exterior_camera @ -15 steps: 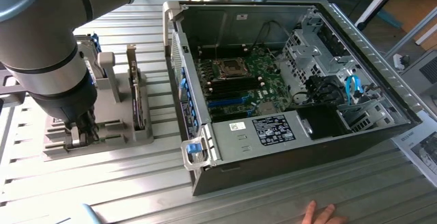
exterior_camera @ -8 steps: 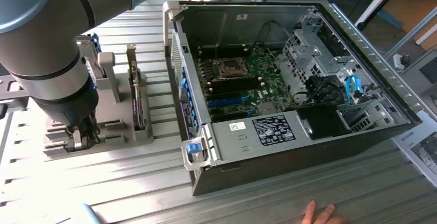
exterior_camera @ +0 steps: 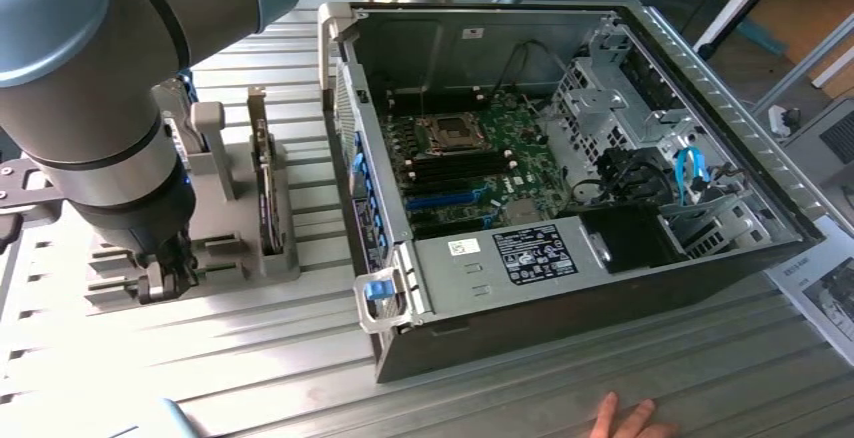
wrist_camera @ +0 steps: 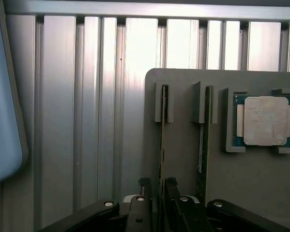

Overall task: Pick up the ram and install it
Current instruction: 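Pick up the ram and move it above insertion slot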

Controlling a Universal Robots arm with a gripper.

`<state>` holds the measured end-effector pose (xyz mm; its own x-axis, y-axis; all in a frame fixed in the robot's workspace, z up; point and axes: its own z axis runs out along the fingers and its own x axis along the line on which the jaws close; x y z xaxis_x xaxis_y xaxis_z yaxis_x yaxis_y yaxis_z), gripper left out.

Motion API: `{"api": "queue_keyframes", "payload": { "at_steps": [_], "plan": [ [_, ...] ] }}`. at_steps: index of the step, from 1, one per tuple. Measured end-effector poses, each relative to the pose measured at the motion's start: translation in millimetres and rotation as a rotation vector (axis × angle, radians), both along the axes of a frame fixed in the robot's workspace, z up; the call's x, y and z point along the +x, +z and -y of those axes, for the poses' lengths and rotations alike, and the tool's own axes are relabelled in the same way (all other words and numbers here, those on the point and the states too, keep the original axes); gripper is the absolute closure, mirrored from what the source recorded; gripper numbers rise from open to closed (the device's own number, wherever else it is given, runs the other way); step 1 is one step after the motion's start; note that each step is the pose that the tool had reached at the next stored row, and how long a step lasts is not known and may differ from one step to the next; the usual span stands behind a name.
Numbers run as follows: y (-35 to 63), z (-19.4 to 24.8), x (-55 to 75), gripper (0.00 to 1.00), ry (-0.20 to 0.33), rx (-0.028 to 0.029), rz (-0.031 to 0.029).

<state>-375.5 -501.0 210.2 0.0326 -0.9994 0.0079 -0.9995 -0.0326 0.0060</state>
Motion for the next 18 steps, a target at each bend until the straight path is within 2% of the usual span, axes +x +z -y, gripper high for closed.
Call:
{"api": "queue_keyframes", "payload": {
  "at_steps": [18],
  "plan": [
    [-1.3,-2.1,0.1,0.75,0.000,0.0010,0.0006]
  ]
}}
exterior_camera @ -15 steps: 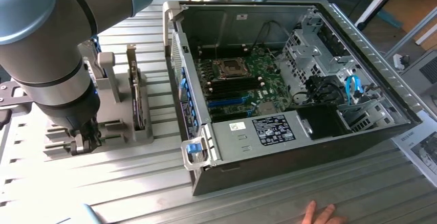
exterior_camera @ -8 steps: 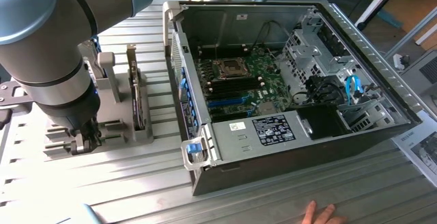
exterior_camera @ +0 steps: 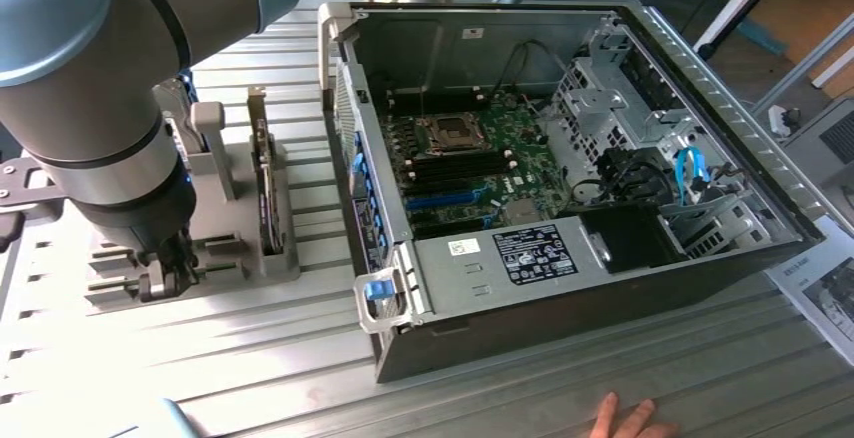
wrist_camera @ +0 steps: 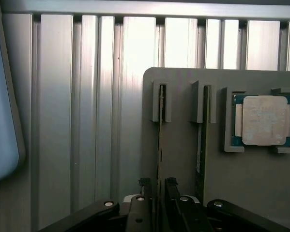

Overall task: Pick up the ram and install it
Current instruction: 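Pick up the ram and move it above insertion slot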

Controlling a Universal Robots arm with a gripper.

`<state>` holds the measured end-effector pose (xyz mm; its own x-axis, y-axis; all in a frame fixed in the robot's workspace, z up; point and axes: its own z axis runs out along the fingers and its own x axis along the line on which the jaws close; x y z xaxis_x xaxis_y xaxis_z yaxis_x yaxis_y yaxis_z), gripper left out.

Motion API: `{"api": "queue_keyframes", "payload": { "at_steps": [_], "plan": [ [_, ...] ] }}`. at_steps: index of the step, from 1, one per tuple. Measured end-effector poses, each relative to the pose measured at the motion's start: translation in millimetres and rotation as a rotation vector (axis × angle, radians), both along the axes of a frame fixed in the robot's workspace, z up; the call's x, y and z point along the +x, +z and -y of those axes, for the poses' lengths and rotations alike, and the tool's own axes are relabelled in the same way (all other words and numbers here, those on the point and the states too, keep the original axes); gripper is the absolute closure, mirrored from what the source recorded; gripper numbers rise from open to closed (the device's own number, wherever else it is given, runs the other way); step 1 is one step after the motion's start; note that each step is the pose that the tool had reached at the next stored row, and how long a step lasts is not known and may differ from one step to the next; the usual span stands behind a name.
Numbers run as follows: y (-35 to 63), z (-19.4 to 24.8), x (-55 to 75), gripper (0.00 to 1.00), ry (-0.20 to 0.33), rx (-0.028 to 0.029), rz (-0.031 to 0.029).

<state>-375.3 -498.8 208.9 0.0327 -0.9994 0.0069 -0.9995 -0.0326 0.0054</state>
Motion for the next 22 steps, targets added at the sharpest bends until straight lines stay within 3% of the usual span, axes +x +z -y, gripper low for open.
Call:
{"api": "queue_keyframes", "payload": {
  "at_steps": [19,20,22],
  "plan": [
    [-0.9,-1.4,0.1,0.75,0.000,0.0015,0.0009],
    [-0.9,-1.4,0.1,0.76,0.000,0.0016,0.0009],
    [-0.9,-1.4,0.1,0.88,0.000,0.0015,0.0009]
  ]
}}
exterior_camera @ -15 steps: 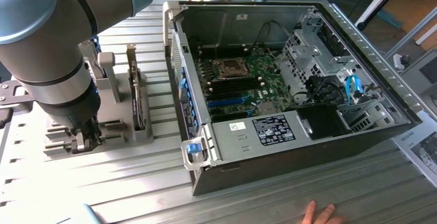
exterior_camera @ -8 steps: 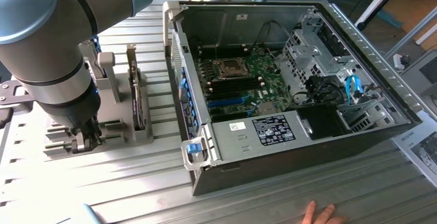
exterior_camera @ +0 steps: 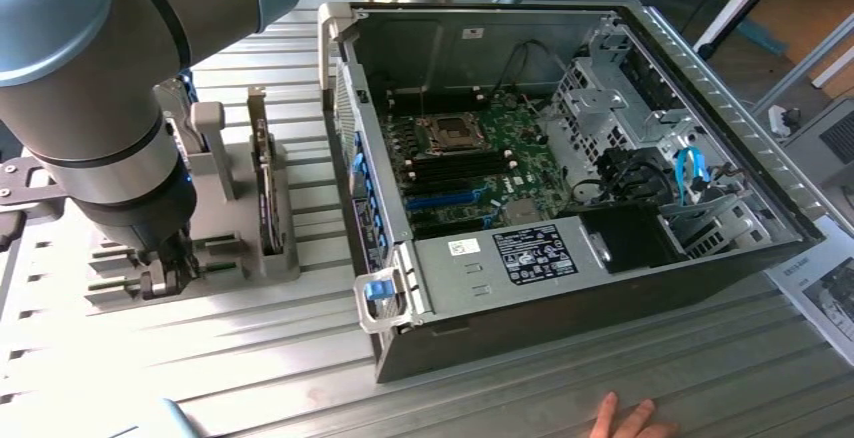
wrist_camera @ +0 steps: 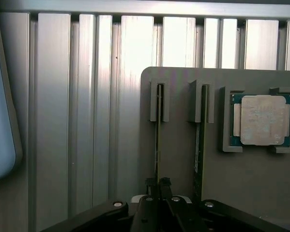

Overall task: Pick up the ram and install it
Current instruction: 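Pick up the ram and move it above insertion slot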

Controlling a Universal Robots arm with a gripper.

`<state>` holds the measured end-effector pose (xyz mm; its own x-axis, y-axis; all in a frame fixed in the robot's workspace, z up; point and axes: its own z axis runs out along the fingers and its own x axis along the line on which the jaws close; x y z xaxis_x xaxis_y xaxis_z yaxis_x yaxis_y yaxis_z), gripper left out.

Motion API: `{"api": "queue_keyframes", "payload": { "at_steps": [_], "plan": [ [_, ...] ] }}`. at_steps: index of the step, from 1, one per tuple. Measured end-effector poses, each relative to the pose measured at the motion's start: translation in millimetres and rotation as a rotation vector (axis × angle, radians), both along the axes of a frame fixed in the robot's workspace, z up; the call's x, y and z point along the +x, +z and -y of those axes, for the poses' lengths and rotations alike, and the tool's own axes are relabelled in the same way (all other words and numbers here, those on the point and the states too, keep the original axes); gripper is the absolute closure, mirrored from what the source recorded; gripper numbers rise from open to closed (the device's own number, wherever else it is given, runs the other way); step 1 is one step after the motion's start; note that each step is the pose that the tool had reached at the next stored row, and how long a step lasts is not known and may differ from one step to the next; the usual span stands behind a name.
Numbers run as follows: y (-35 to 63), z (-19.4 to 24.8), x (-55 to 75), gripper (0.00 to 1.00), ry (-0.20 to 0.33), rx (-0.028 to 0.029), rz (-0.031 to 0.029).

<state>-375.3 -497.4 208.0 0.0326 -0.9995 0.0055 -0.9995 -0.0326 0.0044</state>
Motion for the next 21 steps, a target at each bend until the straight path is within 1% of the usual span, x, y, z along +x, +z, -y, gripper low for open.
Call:
{"api": "queue_keyframes", "payload": {
  "at_steps": [14,18,21],
  "plan": [
    [0.5,0.0,0.0,0.88,0.000,0.0002,0.0001],
    [2.9,0.0,0.0,0.88,0.000,0.0001,0.0000],
    [7.5,0.0,0.0,0.88,0.000,0.0002,0.0000]
  ]
}}
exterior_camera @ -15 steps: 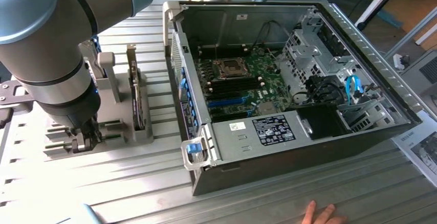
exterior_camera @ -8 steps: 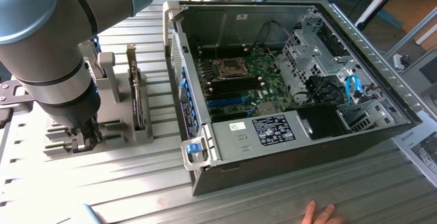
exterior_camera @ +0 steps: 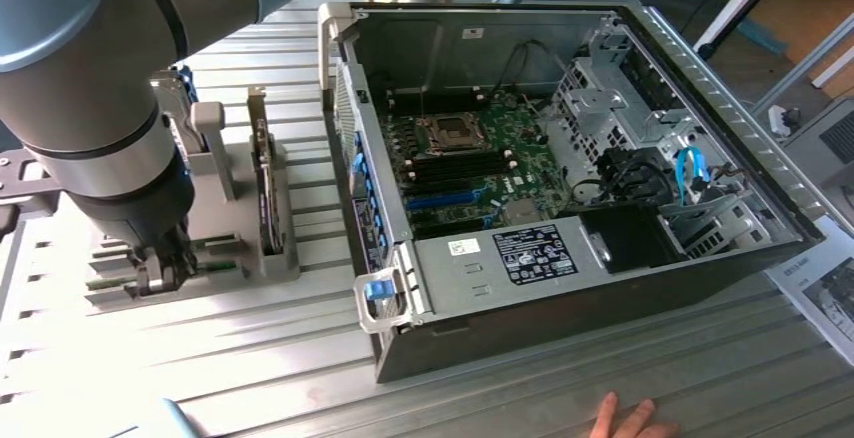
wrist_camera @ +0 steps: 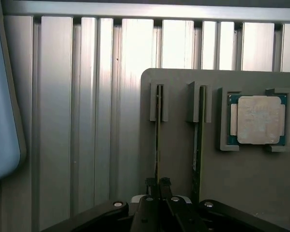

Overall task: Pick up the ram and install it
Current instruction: 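Pick up the ram and move it above insertion slot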

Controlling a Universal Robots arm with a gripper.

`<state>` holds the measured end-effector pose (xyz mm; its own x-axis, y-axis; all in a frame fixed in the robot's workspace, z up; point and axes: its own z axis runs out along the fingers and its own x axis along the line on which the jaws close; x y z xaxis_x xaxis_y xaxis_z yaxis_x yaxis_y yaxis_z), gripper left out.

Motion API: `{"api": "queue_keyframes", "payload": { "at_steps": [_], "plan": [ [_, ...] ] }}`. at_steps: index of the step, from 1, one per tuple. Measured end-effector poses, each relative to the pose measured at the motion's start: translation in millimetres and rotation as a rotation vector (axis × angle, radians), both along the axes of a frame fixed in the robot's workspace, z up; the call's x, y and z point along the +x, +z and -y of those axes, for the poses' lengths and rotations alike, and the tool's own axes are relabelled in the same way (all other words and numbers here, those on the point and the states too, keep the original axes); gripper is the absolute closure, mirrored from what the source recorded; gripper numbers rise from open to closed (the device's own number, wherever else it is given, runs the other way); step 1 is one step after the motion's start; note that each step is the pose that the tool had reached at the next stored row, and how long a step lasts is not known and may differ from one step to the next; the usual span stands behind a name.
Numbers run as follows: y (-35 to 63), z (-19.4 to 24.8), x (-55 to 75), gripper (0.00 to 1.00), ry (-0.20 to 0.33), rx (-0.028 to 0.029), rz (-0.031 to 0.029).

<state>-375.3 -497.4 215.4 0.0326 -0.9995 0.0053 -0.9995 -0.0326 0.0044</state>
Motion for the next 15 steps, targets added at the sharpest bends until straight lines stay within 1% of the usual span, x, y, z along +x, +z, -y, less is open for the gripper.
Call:
{"api": "queue_keyframes", "payload": {
  "at_steps": [6,12,15],
  "plan": [
    [7.2,0.0,0.0,0.88,0.000,0.0000,-0.0001],
    [16.7,0.0,0.0,0.88,0.000,0.0001,-0.0001],
    [21.2,0.0,0.0,0.88,-0.003,0.0011,0.0000]
  ]
}}
